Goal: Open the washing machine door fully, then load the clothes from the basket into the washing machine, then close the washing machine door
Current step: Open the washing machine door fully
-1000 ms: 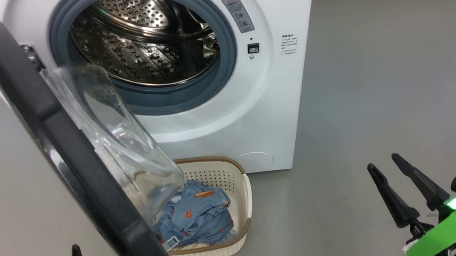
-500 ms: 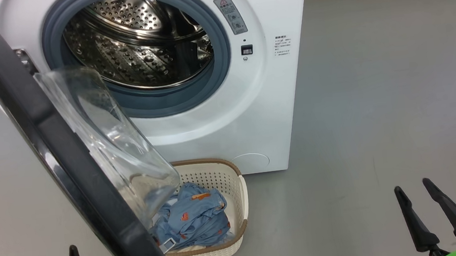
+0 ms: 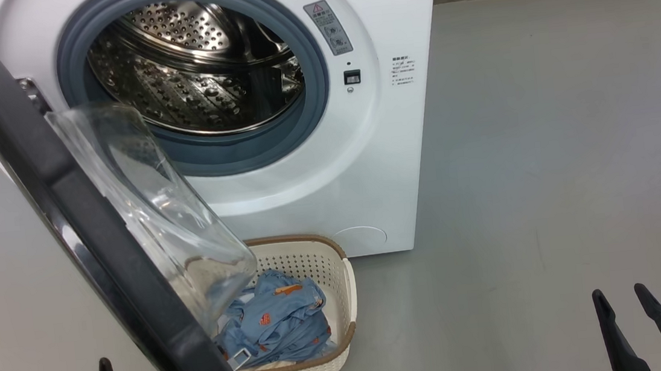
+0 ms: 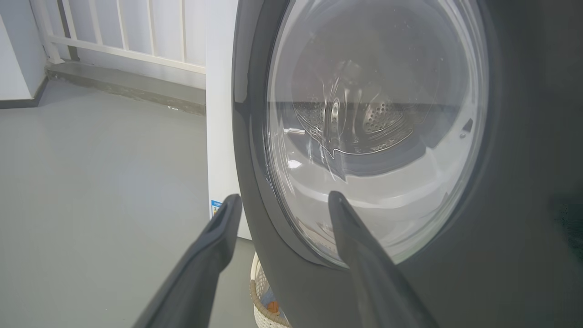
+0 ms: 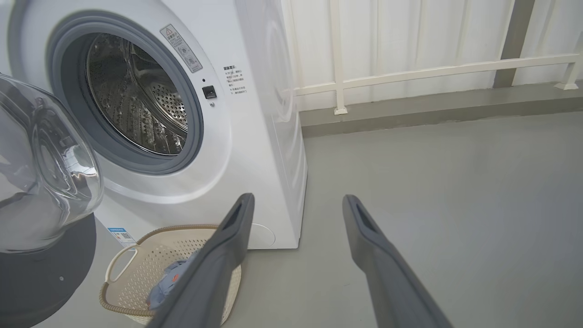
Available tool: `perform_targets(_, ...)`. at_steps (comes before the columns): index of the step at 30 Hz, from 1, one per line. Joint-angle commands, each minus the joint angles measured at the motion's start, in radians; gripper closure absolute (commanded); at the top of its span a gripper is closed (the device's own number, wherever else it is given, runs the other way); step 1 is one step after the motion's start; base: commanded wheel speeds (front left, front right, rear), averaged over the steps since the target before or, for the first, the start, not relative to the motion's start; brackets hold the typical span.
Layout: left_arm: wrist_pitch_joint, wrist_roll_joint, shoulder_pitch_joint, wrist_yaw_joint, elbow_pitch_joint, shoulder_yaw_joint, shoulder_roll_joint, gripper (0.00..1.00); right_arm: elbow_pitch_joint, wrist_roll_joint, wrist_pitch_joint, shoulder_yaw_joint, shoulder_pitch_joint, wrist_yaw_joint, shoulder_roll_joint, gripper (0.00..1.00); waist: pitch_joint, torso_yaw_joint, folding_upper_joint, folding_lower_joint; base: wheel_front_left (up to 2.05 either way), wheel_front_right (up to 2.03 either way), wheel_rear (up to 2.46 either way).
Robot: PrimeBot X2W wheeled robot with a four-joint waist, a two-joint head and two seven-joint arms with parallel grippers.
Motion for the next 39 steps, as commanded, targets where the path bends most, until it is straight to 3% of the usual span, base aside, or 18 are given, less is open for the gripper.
perform_targets(1,-0.006,0.009,-0.005,-0.002,-0.026,0.036,0.013,0.00,-0.017,-0.012,-0.012,0.010,0.007,0.002,-0.007,0.00,-0.002,0.000,0.0000,0.0000,0.00,0.00,0.00)
perform_targets(29,-0.006,0.022,0.001,-0.002,-0.016,0.037,0.013,0.00,0.010,-0.027,-0.012,0.028,0.001,0.002,0.002,0.00,-0.040,0.006,0.0000,0.0000,0.00,0.00,0.00)
perform_targets(30,-0.006,0.014,0.003,-0.002,-0.010,0.031,0.013,0.35,0.009,-0.027,-0.012,0.029,0.001,0.002,0.001,0.00,-0.041,0.005,0.0000,0.0000,0.00,0.00,0.00)
perform_targets(31,-0.006,0.009,0.004,-0.002,-0.007,0.028,0.013,0.89,0.009,-0.028,-0.012,0.030,0.002,0.002,0.001,0.00,-0.042,0.004,0.0000,0.0000,0.00,0.00,0.00)
perform_targets(32,-0.006,0.004,0.004,-0.002,-0.005,0.026,0.013,1.00,0.009,-0.028,-0.012,0.031,0.002,0.002,0.001,0.00,-0.042,0.004,0.0000,0.0000,0.00,0.00,0.00)
perform_targets(39,-0.006,-0.001,0.003,-0.002,-0.008,0.030,0.013,1.00,0.008,-0.027,-0.012,0.033,0.000,0.002,0.001,0.00,-0.042,0.003,0.0000,0.0000,0.00,0.00,0.00)
